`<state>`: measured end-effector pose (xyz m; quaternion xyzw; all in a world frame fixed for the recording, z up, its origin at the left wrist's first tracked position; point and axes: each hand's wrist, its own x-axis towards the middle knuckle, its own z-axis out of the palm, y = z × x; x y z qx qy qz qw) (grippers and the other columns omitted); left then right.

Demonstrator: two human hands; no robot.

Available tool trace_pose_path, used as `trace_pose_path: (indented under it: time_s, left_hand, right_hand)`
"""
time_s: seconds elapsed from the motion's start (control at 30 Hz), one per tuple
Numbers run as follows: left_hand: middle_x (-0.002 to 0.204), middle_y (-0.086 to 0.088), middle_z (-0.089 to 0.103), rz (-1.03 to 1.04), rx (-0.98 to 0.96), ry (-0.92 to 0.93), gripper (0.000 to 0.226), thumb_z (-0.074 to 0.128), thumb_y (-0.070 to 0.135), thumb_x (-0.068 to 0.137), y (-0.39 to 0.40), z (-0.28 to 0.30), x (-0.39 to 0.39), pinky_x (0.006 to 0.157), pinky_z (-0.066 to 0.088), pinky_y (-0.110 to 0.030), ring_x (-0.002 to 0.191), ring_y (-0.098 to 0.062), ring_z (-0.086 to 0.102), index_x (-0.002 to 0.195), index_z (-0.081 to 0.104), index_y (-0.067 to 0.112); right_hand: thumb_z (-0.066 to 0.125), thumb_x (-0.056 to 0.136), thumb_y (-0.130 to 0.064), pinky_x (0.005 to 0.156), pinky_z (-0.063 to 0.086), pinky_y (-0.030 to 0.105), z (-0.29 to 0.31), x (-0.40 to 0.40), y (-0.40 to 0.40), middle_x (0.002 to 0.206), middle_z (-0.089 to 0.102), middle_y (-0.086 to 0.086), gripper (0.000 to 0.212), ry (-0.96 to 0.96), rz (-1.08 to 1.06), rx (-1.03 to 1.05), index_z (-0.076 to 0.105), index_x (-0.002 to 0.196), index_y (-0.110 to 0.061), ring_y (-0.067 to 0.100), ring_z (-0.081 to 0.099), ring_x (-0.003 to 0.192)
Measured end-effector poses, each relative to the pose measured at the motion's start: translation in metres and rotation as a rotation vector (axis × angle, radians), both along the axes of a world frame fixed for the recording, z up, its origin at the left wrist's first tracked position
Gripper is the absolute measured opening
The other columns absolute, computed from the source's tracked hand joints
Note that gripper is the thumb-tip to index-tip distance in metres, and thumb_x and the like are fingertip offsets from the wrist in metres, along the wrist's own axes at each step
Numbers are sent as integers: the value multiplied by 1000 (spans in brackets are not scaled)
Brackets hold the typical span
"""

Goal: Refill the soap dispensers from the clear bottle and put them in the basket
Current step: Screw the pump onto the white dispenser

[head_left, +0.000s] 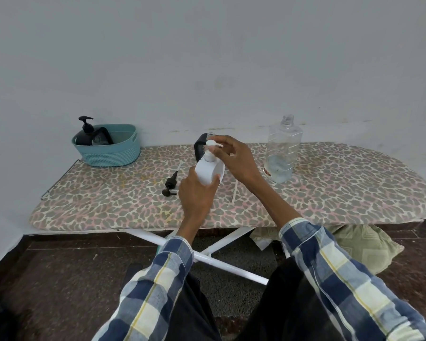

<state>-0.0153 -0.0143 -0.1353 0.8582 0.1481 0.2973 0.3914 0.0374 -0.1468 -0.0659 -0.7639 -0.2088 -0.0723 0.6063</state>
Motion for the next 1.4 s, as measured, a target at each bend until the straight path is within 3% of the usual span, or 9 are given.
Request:
trace_pose_path:
  time_s: [0.07, 0.17, 0.33, 0.5, 0.6, 0.7, 1.0, 1.23, 1.4]
  left_hand:
    - [114, -8, 76, -20, 0, 2, 74, 81, 62, 84, 1, 0, -1, 78, 63, -47, 96, -28, 74, 136, 62, 13]
    - [119, -5, 75, -81, 17, 17, 77, 86, 56, 82, 8, 0, -1, 79, 62, -45, 100, -26, 73, 141, 56, 16]
    - [131, 7, 68, -408, 66, 66, 86, 88, 64, 77, 44, 12, -7, 88, 61, -39, 112, -15, 67, 146, 51, 28]
    - [155, 6, 51, -462, 182, 141, 102, 82, 82, 71, 98, 29, -13, 107, 49, -35, 135, -12, 53, 155, 46, 34]
    - [156, 5, 49, -431, 190, 133, 93, 75, 83, 79, 130, 32, -16, 108, 42, -33, 138, -11, 48, 153, 48, 34]
    - [152, 0, 52, -310, 164, 47, 74, 56, 77, 96, 165, 28, -15, 114, 42, -41, 138, -15, 48, 149, 52, 26]
    - [153, -15, 44, 114, 211, -180, 52, 46, 41, 110, 261, 9, 8, 113, 42, -57, 140, -34, 43, 150, 42, 8]
    - [177, -7, 19, 139, 250, -98, 63, 34, 50, 114, 315, 3, 24, 127, 29, -58, 161, -32, 23, 169, 22, 22]
    - [180, 1, 11, 111, 219, -72, 70, 28, 60, 111, 333, -13, 37, 127, 26, -64, 164, -31, 17, 171, 11, 28]
  right_hand:
    - [84, 90, -43, 83, 48, 5, -8, -5, -3, 121, 68, -23, 51, 0, -37, -44, 67, 136, -25, -15, 63, 107]
    - [91, 80, -48, 83, 45, 9, -20, -4, -6, 126, 58, -16, 81, 28, -37, -165, 54, 147, -20, -3, 59, 111]
    - [92, 67, -66, 106, 52, 42, -36, 0, -1, 144, 52, -7, 101, -15, -1, -337, 46, 150, -30, 16, 53, 130]
    - [90, 68, -65, 108, 46, 46, -33, 0, 11, 144, 48, 3, 101, -68, -62, -447, 45, 150, -27, 25, 45, 133]
    - [79, 58, -81, 103, 51, 50, -28, 0, 22, 141, 51, 0, 106, -116, -103, -442, 50, 146, -29, 24, 50, 129]
    - [82, 61, -79, 102, 55, 51, -13, 3, 39, 142, 52, -1, 104, -156, -81, -398, 51, 146, -28, 23, 54, 128]
    - [96, 71, -52, 102, 56, 38, 36, 27, 142, 139, 60, -3, 87, -133, 82, -252, 55, 142, -23, 15, 60, 122]
    - [95, 76, -44, 88, 46, 14, 51, 55, 223, 136, 60, -7, 77, -125, 130, -155, 55, 139, -26, 12, 59, 121]
    - [97, 74, -44, 99, 56, 31, 57, 90, 270, 138, 59, -4, 84, -96, 116, -76, 53, 141, -22, 17, 62, 122]
